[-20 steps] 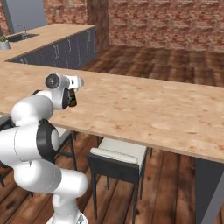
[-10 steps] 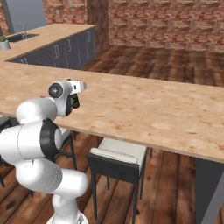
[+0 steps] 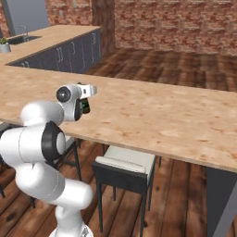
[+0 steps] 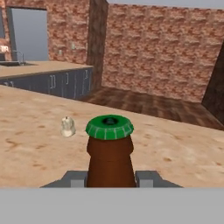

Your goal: Open the cabinet directly in front. Then move the beer and the mug to the dining counter with the candle on it.

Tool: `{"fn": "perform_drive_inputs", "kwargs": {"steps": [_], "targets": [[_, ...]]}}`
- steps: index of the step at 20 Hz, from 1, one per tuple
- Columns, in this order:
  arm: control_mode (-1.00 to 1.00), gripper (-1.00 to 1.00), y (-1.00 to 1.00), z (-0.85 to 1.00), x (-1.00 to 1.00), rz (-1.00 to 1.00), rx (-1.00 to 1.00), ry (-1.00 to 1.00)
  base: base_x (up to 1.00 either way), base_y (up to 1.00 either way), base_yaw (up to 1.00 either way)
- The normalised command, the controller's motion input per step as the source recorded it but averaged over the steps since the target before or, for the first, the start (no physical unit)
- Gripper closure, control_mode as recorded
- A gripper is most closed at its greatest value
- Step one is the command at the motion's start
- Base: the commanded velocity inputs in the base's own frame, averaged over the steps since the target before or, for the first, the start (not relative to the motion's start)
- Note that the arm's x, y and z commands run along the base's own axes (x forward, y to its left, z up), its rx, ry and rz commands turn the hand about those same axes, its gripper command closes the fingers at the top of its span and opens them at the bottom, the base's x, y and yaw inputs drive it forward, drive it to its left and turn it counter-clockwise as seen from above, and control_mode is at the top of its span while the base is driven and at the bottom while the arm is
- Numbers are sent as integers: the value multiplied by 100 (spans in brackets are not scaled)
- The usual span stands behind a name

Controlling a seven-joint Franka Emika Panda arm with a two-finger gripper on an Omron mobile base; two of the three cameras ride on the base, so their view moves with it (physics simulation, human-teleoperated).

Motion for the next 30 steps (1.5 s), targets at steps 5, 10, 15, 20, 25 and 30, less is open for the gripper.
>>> {"fn": "perform_drive_inputs", "kwargs": {"steps": [5,10,15,20,25,30], "targets": [[-100,100,-6,-3,40,-1,4,0,0,0,0],[-100,100,0,-4,49,-2,4,1,0,0,0],[-100,100,0,-14,28,0,0,0,0,0,0],[-100,100,-2,-50,2,0,4,0,0,0,0],[-100,100,-3,-43,0,0,11,0,0,0,0],[-100,100,-4,-34,4,0,11,0,0,0,0]]}}
